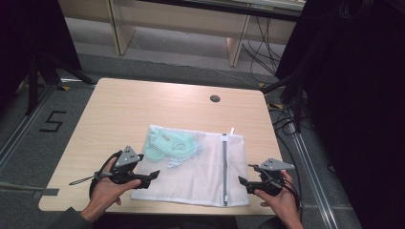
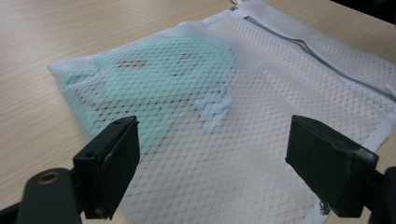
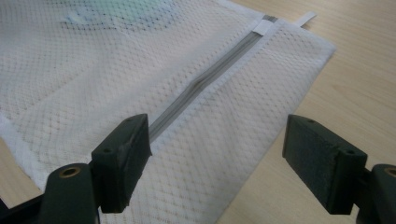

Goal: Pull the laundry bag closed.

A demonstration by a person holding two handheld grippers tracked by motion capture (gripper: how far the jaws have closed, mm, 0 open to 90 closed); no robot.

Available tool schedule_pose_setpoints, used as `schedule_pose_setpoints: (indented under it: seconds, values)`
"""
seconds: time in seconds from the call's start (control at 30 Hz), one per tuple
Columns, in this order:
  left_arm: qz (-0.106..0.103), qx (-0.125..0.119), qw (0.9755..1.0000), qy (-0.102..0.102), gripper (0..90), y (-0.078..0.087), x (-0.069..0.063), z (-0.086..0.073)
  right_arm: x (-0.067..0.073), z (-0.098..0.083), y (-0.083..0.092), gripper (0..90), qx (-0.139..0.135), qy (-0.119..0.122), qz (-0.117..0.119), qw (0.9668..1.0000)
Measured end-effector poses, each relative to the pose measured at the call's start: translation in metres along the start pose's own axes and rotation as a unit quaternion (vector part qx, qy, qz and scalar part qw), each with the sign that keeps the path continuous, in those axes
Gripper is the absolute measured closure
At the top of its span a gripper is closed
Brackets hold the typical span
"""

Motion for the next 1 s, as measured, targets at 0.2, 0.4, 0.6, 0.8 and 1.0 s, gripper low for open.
schedule_pose_setpoints:
  seconds: [0.2, 0.4, 0.6, 0.8, 1.0]
  values:
    - [0.0, 0.003, 1.0, -0.007, 19.3, 0.0, -0.001, 0.0, 0.002, 0.0, 0.0, 24.3, 0.0, 0.004, 0.006, 1.0]
    - [-0.029, -0.009, 0.9995, -0.01, 22.4, -0.003, -0.011, 0.004, 0.009, -0.001, 0.001, 24.7, 0.006, 0.008, 0.03, 0.9995]
    - [-0.067, -0.009, 0.9973, -0.029, 25.0, -0.016, -0.029, 0.009, 0.018, -0.004, -0.002, 26.0, 0.023, 0.049, 0.06, 0.9967]
    - [-0.085, -0.004, 0.9955, -0.041, 25.0, -0.027, -0.044, 0.016, 0.028, -0.009, -0.004, 29.1, 0.039, 0.066, 0.087, 0.9933]
    - [-0.1, -0.003, 0.9938, -0.05, 24.3, -0.037, -0.057, 0.019, 0.036, -0.012, -0.007, 31.2, 0.055, 0.092, 0.099, 0.9893]
Point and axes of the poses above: each handheld gripper's, and its own axes: y roughly backward along the jaws, z roughly out of its top, x roughly to its left, the point moved 8 cm from there along -y, roughly forward along the jaws, and after that the axes turned 5 degrees about -y, right-handed, at the moved point
